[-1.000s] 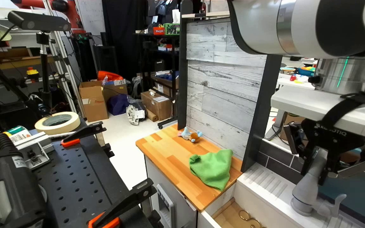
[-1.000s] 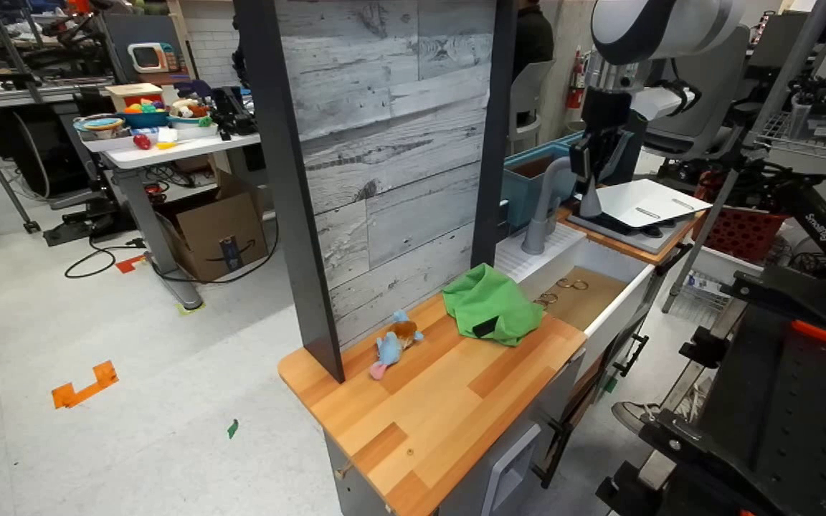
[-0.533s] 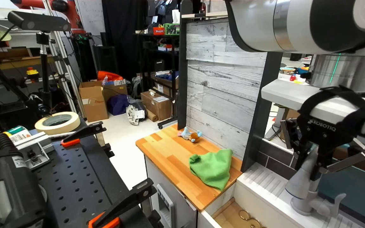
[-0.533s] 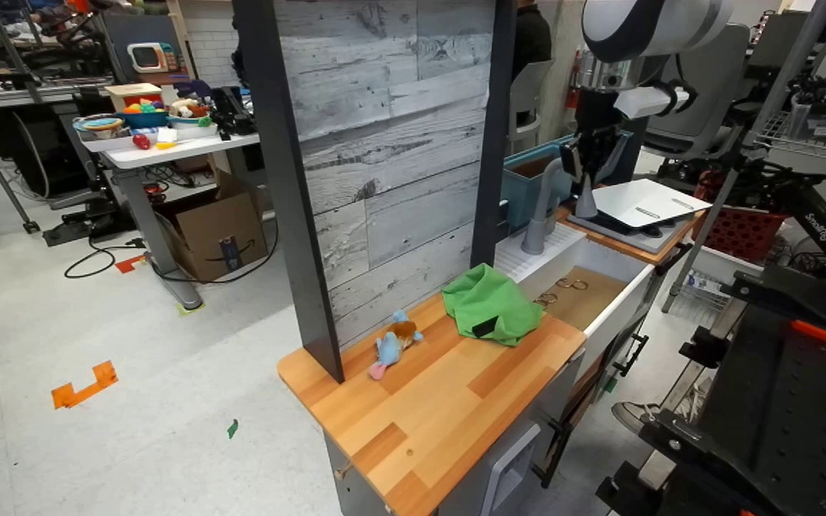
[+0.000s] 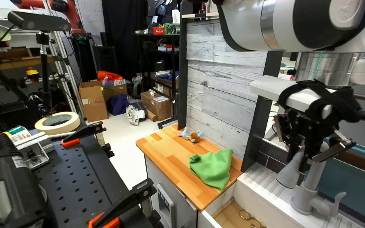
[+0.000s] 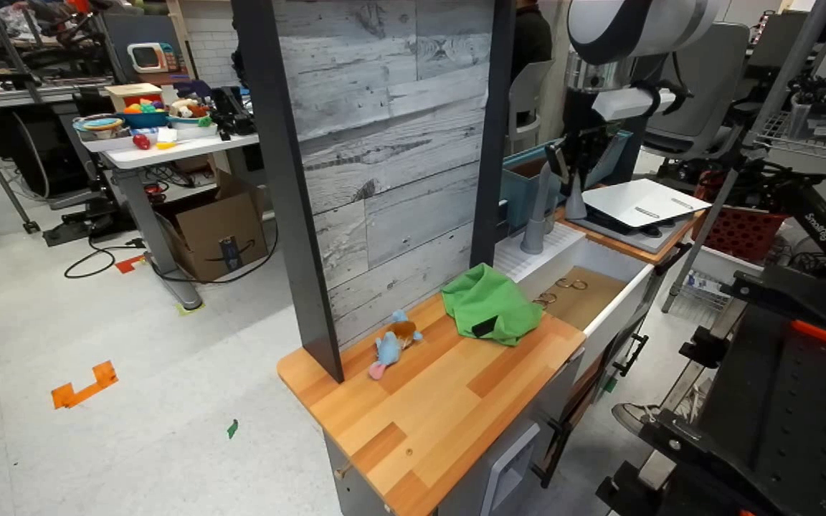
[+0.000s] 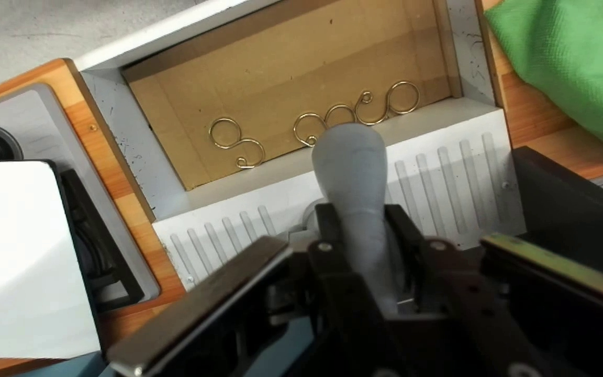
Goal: Turn the faucet to the left, then move the blue toy forward
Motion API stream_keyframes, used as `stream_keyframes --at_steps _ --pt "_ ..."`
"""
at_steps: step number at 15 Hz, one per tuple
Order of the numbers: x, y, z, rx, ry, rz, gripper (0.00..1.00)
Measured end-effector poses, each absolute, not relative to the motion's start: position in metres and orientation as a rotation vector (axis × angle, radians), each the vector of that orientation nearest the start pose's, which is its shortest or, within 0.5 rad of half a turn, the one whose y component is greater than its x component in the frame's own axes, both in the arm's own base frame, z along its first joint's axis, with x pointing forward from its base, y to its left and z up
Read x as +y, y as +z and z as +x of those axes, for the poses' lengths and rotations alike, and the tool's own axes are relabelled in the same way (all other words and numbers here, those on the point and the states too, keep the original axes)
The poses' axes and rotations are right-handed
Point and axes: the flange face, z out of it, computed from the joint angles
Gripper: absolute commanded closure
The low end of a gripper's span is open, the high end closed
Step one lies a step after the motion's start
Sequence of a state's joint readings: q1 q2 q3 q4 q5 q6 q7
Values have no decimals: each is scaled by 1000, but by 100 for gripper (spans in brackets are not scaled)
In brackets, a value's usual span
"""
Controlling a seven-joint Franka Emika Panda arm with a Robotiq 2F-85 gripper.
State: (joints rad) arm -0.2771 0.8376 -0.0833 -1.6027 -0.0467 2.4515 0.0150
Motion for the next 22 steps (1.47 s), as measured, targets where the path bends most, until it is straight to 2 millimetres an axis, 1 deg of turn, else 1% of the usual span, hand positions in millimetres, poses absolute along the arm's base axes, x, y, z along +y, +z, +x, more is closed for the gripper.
stream_keyframes --at_steps 4,9,17,18,19,20,22 --pt "-233 139 651 620 -18 -3158 93" --pt "-222 140 658 804 -79 -3069 93" --pt "-208 139 667 1026 -165 -2968 93" --pt "-207 139 667 1053 -174 -2964 48" --pt "-205 139 668 1077 -185 -2962 46" --pt "-202 138 669 1097 -197 -2963 42" --pt "-189 135 675 1107 -243 -2965 27"
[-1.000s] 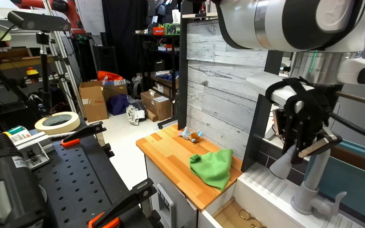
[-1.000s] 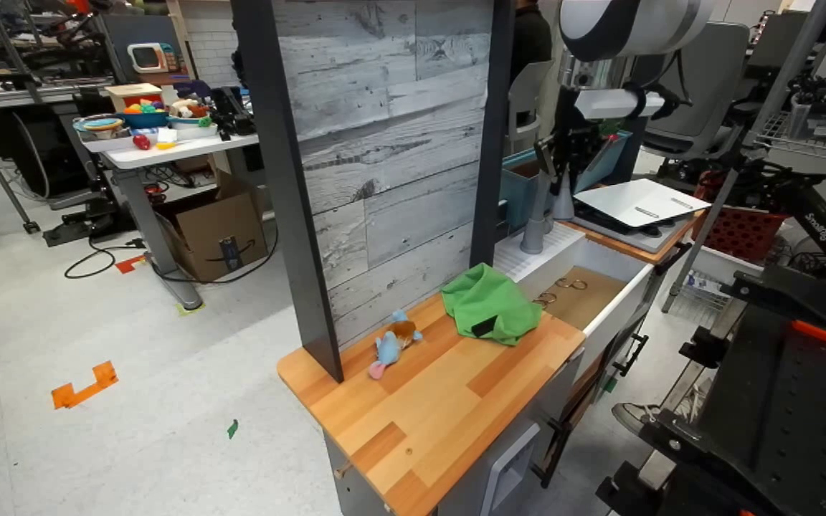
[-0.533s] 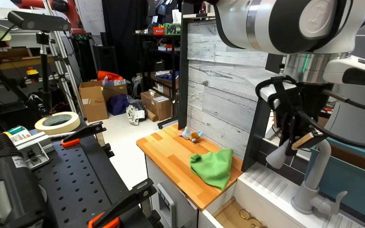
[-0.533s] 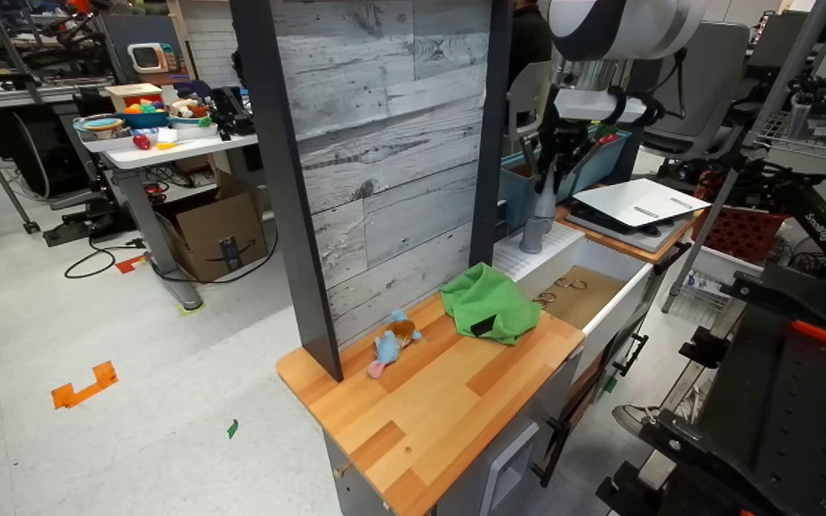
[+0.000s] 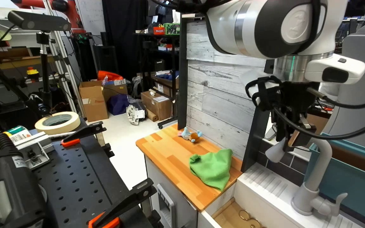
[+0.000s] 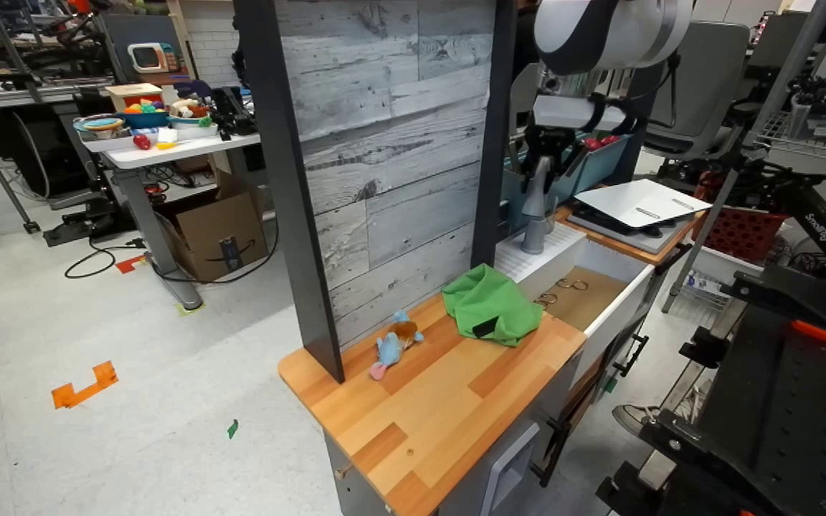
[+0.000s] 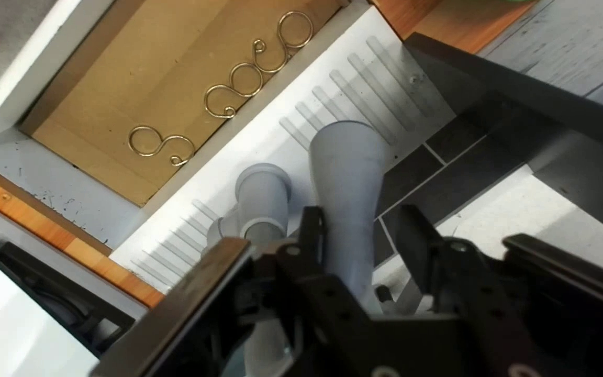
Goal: Turn the faucet to the left, then move the blue toy forward
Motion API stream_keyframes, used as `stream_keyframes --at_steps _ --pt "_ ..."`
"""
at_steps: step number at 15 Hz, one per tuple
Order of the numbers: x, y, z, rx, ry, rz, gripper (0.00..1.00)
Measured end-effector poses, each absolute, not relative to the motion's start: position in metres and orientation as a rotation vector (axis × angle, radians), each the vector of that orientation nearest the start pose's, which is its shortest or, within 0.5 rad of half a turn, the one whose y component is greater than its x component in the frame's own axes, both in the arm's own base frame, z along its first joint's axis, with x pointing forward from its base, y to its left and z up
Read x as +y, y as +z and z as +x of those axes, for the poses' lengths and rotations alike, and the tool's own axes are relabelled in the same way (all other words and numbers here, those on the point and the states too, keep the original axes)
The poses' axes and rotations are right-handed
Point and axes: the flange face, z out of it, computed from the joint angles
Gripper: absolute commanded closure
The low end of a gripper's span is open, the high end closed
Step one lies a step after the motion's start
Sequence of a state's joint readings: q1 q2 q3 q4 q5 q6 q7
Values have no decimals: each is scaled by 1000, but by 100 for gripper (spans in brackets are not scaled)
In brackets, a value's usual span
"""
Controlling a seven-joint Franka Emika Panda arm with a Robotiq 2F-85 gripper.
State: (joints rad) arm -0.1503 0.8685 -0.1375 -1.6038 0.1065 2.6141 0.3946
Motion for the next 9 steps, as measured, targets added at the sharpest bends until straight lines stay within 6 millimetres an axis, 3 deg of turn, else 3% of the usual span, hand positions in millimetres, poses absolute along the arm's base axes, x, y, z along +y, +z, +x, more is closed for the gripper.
stream_keyframes --at_steps 3,4,9 --pt "-178 130 679 1103 -319 -2976 4" --pt "-176 130 679 1099 -333 -2977 1" --pt "-180 136 672 1029 -455 -2994 0"
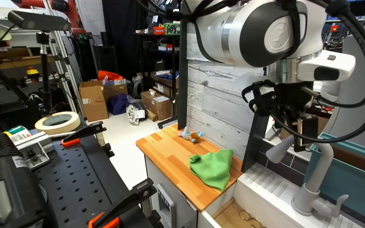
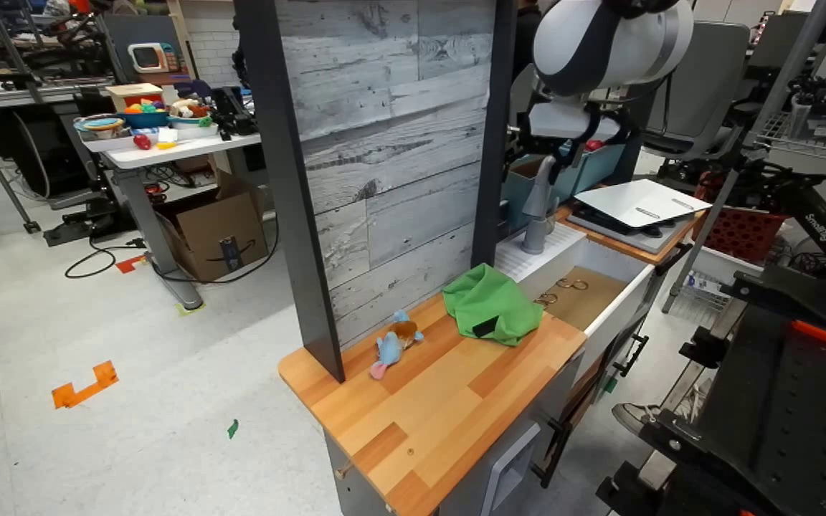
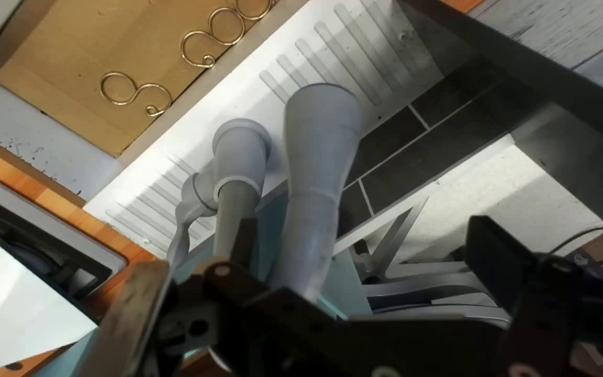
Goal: Turn the faucet to the left, then move the blue toy forward
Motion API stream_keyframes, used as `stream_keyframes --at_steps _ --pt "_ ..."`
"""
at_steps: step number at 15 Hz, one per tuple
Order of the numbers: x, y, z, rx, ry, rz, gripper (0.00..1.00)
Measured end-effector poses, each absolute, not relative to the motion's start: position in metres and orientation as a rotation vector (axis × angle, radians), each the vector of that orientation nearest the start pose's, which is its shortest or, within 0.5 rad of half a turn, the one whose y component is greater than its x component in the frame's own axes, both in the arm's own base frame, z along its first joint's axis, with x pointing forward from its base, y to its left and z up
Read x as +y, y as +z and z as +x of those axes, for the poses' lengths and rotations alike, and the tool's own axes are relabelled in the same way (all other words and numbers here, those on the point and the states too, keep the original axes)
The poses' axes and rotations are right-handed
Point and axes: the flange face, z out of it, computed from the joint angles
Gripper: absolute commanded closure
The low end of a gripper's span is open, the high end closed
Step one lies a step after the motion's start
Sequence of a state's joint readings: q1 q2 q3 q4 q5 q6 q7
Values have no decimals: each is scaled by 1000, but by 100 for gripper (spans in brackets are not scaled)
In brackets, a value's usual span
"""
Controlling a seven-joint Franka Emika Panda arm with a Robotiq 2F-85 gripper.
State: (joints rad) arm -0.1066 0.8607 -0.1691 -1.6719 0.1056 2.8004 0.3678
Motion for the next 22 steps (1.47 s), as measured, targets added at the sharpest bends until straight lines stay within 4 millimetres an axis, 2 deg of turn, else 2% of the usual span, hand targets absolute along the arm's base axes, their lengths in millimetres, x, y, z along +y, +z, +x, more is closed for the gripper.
stream_keyframes --at_steps 3,6,9,11,13,15,22 --pt "-191 143 652 947 -459 -3047 0" --pt "-194 146 623 750 -400 -3129 0" --pt "-184 144 590 487 -362 -3198 0" --pt "-170 141 573 309 -357 -3232 0" --pt "-150 136 564 132 -359 -3244 0" --pt "-123 132 564 -13 -403 -3229 0" --pt "-9 117 585 -308 -451 -3130 0"
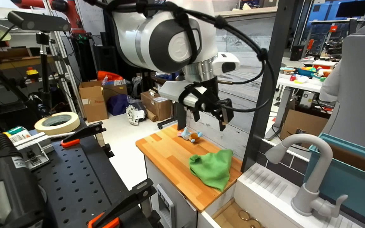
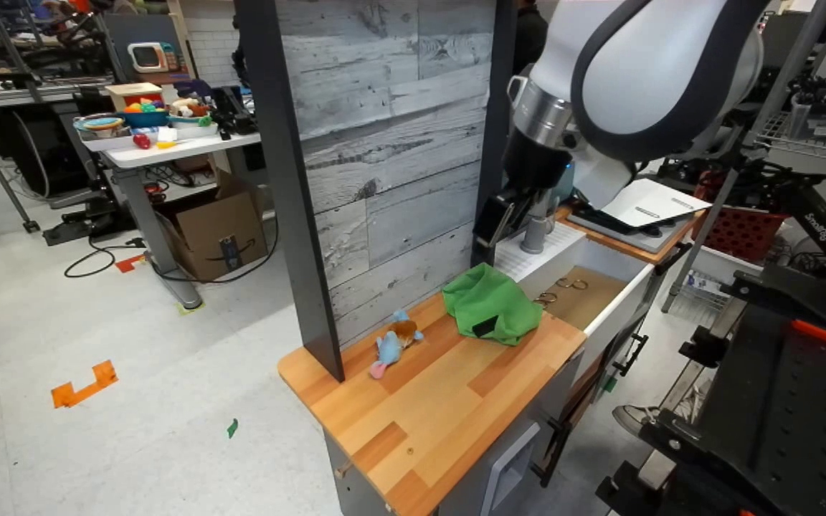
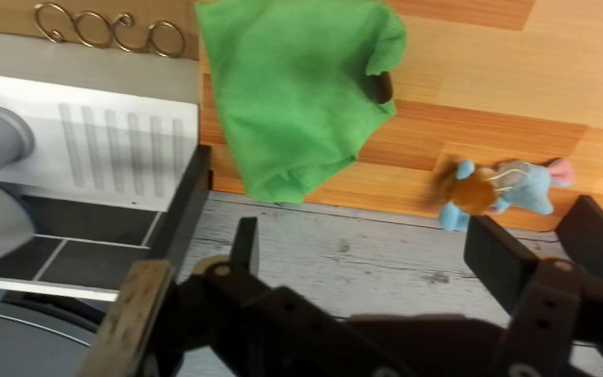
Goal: Turn the faucet to the left, then move the blue toy forward
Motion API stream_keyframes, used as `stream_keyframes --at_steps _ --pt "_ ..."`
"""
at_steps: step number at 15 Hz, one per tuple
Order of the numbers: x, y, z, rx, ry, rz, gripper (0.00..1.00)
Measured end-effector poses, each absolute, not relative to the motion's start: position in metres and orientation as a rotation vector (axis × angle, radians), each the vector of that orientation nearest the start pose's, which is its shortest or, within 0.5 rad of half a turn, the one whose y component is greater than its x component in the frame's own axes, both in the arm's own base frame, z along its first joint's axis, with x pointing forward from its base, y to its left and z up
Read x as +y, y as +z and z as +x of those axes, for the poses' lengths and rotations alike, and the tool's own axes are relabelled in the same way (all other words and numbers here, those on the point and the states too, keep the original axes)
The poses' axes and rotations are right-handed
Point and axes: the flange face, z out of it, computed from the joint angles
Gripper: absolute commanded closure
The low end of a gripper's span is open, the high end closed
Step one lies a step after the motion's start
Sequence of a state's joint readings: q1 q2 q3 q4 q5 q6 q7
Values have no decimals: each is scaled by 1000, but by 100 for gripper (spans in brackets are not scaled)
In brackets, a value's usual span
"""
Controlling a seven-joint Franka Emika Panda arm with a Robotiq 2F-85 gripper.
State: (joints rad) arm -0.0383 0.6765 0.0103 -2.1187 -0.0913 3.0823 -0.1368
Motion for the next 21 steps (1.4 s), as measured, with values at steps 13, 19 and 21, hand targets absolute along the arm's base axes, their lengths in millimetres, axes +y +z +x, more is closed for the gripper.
stream_keyframes --at_steps 13,19,21 --pt "55 66 613 -502 -312 -3114 0" --pt "46 65 610 -424 -424 -3090 0" --pt "51 60 607 -376 -423 -3076 0"
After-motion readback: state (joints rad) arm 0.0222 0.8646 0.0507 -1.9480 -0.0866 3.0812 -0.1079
